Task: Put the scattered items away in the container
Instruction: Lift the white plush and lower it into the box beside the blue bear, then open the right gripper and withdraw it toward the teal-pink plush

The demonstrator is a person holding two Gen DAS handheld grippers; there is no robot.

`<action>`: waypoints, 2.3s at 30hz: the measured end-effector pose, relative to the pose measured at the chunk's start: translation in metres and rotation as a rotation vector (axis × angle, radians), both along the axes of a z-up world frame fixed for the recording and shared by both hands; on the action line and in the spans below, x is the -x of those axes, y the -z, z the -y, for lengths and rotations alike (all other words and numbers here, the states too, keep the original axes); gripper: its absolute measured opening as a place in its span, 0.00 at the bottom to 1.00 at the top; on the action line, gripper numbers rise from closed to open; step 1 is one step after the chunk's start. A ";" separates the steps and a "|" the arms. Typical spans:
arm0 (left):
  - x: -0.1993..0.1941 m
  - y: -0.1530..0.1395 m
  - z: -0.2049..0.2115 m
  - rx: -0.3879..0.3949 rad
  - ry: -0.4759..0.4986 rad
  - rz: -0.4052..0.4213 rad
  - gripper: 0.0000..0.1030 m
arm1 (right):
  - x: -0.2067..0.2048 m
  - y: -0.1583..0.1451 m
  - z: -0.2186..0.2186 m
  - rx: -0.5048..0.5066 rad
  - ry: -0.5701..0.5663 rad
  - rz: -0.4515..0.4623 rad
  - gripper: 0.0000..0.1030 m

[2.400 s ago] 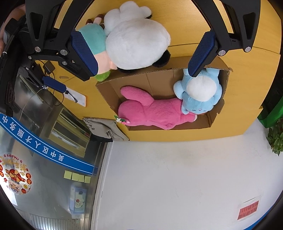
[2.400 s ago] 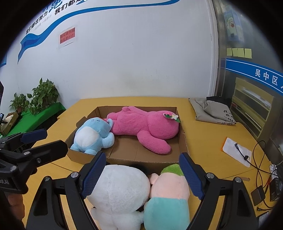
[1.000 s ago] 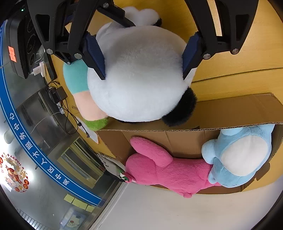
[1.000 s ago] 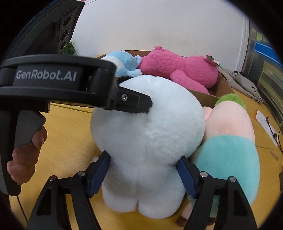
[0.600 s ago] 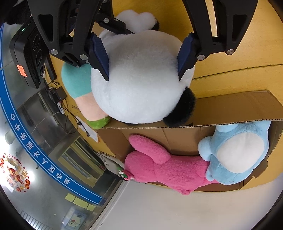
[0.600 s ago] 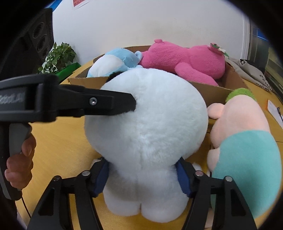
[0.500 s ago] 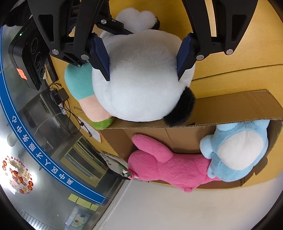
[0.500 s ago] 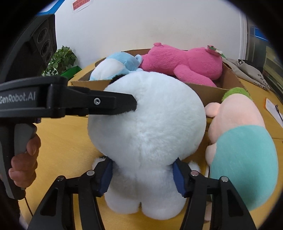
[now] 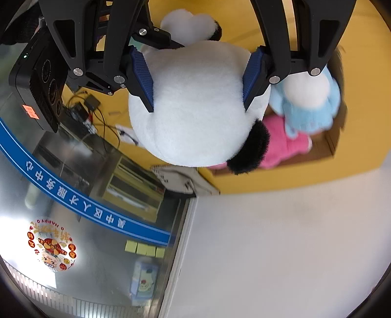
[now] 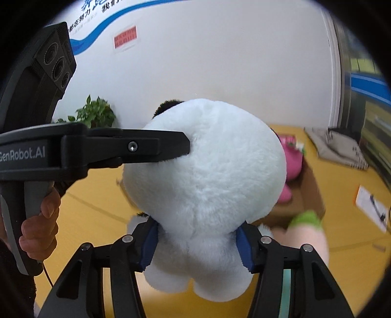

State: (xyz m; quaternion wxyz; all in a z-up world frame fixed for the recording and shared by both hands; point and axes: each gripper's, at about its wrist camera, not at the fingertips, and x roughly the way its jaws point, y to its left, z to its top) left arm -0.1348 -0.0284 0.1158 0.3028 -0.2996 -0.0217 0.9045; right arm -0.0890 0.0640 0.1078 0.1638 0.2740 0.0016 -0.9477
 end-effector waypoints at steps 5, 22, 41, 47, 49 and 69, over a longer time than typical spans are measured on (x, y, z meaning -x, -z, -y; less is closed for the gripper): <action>0.070 -0.023 0.003 0.035 0.003 -0.048 0.68 | 0.055 -0.032 0.000 0.014 0.023 -0.076 0.53; 0.153 0.118 -0.007 0.184 -0.007 0.185 0.68 | 0.170 0.104 0.019 0.013 0.046 0.274 0.53; 0.135 0.125 0.028 0.106 -0.131 0.229 0.80 | 0.138 0.089 0.000 0.030 0.052 0.313 0.79; 0.096 0.143 0.045 0.189 -0.188 0.250 0.77 | 0.131 0.112 0.010 -0.051 0.088 0.350 0.76; 0.086 0.157 0.048 0.205 -0.192 0.281 0.77 | 0.125 0.111 0.010 -0.074 0.092 0.343 0.74; -0.006 0.112 0.042 0.126 -0.304 0.180 1.00 | 0.049 0.076 -0.013 -0.063 0.125 0.259 0.81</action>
